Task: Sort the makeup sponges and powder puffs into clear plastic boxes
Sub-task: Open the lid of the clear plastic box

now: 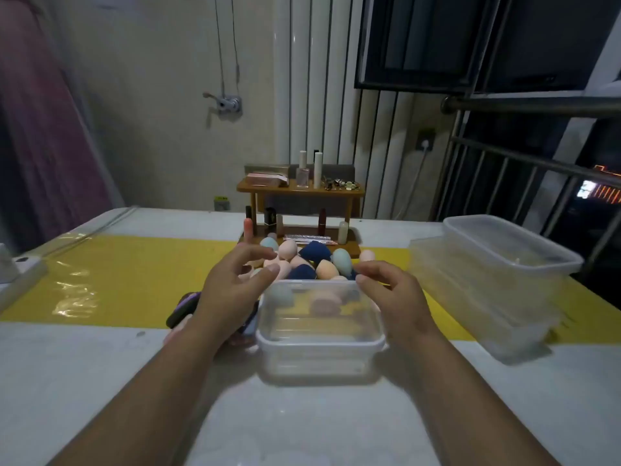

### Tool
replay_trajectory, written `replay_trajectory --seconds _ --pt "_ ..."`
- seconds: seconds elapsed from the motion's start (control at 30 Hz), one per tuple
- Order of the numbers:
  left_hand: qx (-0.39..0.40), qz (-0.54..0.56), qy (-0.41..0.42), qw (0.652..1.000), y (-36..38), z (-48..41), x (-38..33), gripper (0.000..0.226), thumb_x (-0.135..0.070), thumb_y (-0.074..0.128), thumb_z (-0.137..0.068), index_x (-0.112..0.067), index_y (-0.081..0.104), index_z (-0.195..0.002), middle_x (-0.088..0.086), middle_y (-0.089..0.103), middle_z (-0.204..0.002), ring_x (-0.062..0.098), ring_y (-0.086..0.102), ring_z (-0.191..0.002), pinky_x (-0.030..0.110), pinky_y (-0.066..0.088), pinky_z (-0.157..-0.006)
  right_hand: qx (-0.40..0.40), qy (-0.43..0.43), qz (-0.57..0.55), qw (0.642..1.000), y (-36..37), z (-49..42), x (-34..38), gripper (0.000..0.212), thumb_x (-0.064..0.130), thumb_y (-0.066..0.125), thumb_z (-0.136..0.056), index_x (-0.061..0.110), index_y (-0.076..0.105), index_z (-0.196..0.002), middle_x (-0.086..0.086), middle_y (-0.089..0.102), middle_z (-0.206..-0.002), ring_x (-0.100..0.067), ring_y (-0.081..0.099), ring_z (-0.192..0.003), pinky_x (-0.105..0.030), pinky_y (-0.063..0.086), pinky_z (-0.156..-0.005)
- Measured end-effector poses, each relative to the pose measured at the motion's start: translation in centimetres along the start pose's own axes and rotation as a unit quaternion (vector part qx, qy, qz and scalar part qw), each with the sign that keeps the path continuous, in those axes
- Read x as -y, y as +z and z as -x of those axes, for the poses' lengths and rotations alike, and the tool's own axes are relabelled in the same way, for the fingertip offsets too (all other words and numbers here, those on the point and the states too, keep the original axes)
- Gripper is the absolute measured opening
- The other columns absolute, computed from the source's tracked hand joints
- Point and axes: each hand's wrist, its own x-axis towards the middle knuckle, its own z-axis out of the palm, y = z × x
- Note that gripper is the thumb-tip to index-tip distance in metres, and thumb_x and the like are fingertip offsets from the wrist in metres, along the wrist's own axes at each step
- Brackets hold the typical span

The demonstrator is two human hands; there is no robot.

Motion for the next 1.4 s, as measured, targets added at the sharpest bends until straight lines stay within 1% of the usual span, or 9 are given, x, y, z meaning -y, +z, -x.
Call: replay_trajectory --seconds 0.13,0.3,0.57,0.67,0.8,1.03,1.13,1.27,1.4 --pt "0.086 -0.047 0.032 0.995 -0.6 0.2 0.4 0.006 -0.041 0.070 -0.083 -0.036 0.069 -0.086 -0.016 0.065 -0.114 -0.013 0.051 -0.110 0.018 0.041 -0.085 0.059 -0.018 0.018 0.998 -0.1 0.2 -0.1 0.021 0.029 0.070 -0.077 0.026 0.075 -0.097 0.021 0.068 -0.097 -0.003 0.062 -0.099 -0.021 0.050 -0.083" --pt "0.267 -0.088 0.063 0.958 -1.2 0.2 0.9 0.044 -0.063 0.060 -0.066 -0.036 0.070 -0.099 -0.025 0.060 -0.116 -0.004 0.049 -0.117 0.023 0.039 -0.095 0.159 -0.039 0.121 0.979 -0.4 -0.5 -0.3 0.019 0.016 0.081 -0.079 0.031 0.076 -0.090 0.021 0.058 -0.118 0.024 0.047 -0.105 0.003 0.033 -0.081" --pt "0.379 -0.230 0.077 0.893 -1.5 0.5 0.4 0.081 -0.066 0.079 -0.056 -0.061 0.040 -0.127 -0.037 0.021 -0.144 -0.012 0.018 -0.133 0.017 0.025 -0.103 0.164 -0.030 0.133 0.977 -0.5 -0.5 0.0 0.024 0.022 0.082 -0.077 0.044 0.074 -0.083 0.024 0.058 -0.117 0.007 0.050 -0.115 -0.017 0.038 -0.090" --pt "0.354 -0.232 0.091 0.901 -1.3 0.8 0.5 0.070 -0.055 0.081 -0.064 -0.058 0.045 -0.124 -0.039 0.025 -0.139 -0.017 0.020 -0.129 0.011 0.027 -0.098 0.169 -0.040 0.141 0.975 -0.5 -0.2 0.4 0.012 0.038 0.080 -0.076 0.038 0.076 -0.087 0.018 0.056 -0.126 0.003 0.047 -0.121 -0.025 0.037 -0.102" --pt "0.249 -0.125 0.044 0.959 -1.3 0.6 0.4 0.056 -0.063 0.065 -0.056 -0.056 0.058 -0.110 -0.033 0.049 -0.125 -0.012 0.043 -0.115 0.016 0.041 -0.087 0.187 -0.083 0.110 0.973 -1.0 0.1 1.3 0.040 0.066 0.064 -0.065 0.042 0.076 -0.095 0.018 0.053 -0.134 0.007 0.043 -0.127 -0.020 0.037 -0.103" --pt "0.049 0.002 0.023 0.999 -0.2 0.4 0.1 0.048 -0.063 0.068 -0.059 -0.041 0.065 -0.102 -0.020 0.061 -0.112 -0.003 0.058 -0.102 0.015 0.053 -0.069 0.072 -0.199 0.154 0.965 -0.4 0.4 1.8 0.045 0.045 0.076 -0.068 0.053 0.060 -0.109 0.032 0.054 -0.120 0.005 0.051 -0.116 -0.016 0.047 -0.088" --pt "0.047 0.053 0.028 0.997 -0.4 0.2 0.4 0.056 -0.061 0.071 -0.058 -0.056 0.056 -0.112 -0.009 0.054 -0.131 0.015 0.057 -0.118 0.027 0.056 -0.086 0.024 -0.235 0.150 0.960 -0.1 0.5 1.6 0.041 0.048 0.069 -0.077 0.046 0.063 -0.118 0.031 0.058 -0.119 -0.003 0.053 -0.121 -0.027 0.051 -0.094" --pt "0.097 0.081 -0.010 0.992 -0.2 0.2 0.1 0.074 -0.061 0.075 -0.053 -0.073 0.039 -0.116 -0.007 0.039 -0.148 0.023 0.045 -0.133 0.048 0.051 -0.100 -0.023 -0.284 0.171 0.943 0.0 0.7 1.3 0.042 0.032 0.072 -0.080 0.036 0.062 -0.120 0.029 0.055 -0.124 -0.005 0.050 -0.127 -0.017 0.040 -0.104" --pt "0.091 0.101 -0.031 0.990 0.1 0.2 0.0 0.075 -0.064 0.073 -0.055 -0.070 0.035 -0.119 -0.006 0.038 -0.146 0.022 0.048 -0.126 0.043 0.054 -0.095 -0.033 -0.318 0.220 0.922 0.3 0.4 1.2 0.042 0.036 0.069 -0.085 0.020 0.066 -0.124 0.013 0.057 -0.125 -0.006 0.052 -0.122 -0.008 0.037 -0.101"
